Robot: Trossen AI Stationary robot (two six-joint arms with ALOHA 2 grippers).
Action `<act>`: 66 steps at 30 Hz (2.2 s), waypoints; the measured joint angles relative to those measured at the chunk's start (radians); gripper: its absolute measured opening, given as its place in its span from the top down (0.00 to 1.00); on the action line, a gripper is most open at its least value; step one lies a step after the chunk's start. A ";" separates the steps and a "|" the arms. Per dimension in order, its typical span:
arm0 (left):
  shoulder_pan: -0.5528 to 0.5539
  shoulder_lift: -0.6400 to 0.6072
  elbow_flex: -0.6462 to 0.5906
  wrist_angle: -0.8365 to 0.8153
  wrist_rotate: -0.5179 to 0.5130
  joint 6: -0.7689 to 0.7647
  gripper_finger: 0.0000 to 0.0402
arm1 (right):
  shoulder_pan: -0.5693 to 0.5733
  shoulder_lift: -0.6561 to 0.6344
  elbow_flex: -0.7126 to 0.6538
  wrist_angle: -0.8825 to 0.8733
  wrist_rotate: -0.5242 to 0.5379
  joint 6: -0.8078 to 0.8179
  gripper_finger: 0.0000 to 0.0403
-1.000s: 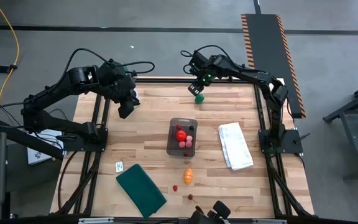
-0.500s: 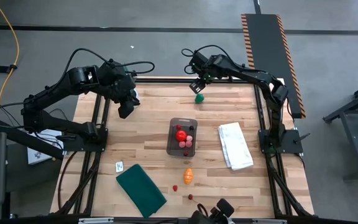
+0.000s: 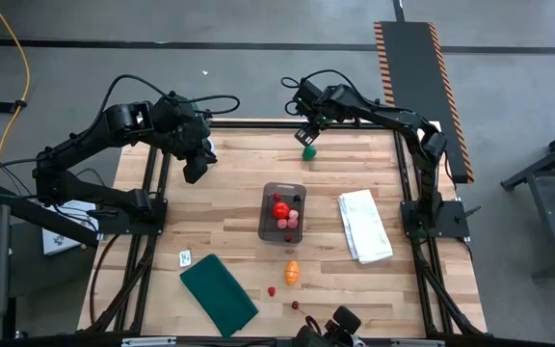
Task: Pick and placing Produce into tupperware
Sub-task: Put the green bell pepper into the transparent black bin
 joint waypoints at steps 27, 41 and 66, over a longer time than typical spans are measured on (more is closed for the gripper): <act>0.000 0.000 0.000 0.003 0.000 -0.045 0.89 | -0.046 0.063 0.000 0.010 -0.323 0.003 0.42; 0.000 0.000 0.000 0.001 0.000 -0.044 0.89 | -0.069 0.115 0.000 -0.034 -0.350 0.065 0.29; 0.000 0.000 0.000 -0.002 0.000 -0.041 0.89 | -0.066 0.120 0.000 0.010 -0.359 0.004 0.21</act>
